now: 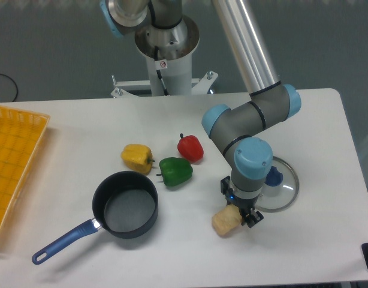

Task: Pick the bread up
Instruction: 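Lift the held bread roll up off the table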

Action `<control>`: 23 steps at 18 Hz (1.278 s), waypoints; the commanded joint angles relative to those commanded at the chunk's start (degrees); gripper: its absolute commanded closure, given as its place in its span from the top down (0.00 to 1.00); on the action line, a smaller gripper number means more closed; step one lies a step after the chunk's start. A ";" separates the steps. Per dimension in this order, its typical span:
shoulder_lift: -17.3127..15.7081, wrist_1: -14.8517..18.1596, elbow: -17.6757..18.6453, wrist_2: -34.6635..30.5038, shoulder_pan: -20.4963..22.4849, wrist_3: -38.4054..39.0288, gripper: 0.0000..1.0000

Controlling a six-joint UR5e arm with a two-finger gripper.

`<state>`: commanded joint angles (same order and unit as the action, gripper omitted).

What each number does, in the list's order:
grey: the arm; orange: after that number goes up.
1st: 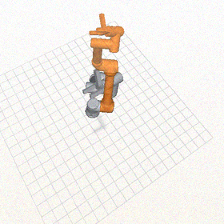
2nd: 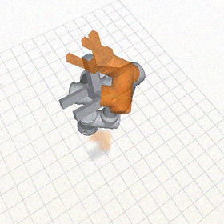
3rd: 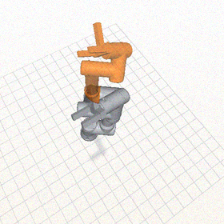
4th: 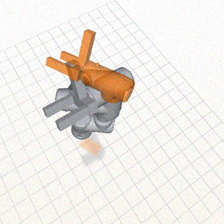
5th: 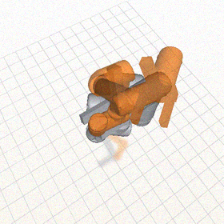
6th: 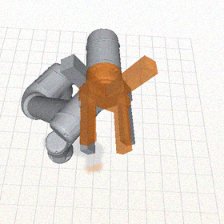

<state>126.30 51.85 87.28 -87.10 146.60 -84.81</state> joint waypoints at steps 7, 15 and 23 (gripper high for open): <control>-3.42 0.44 0.44 0.00 0.17 -0.17 0.36; -10.36 6.92 1.15 -0.09 1.93 -3.50 0.36; -14.24 14.59 0.70 -6.67 4.92 -17.65 0.36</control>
<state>112.06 66.44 87.98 -93.77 151.52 -102.47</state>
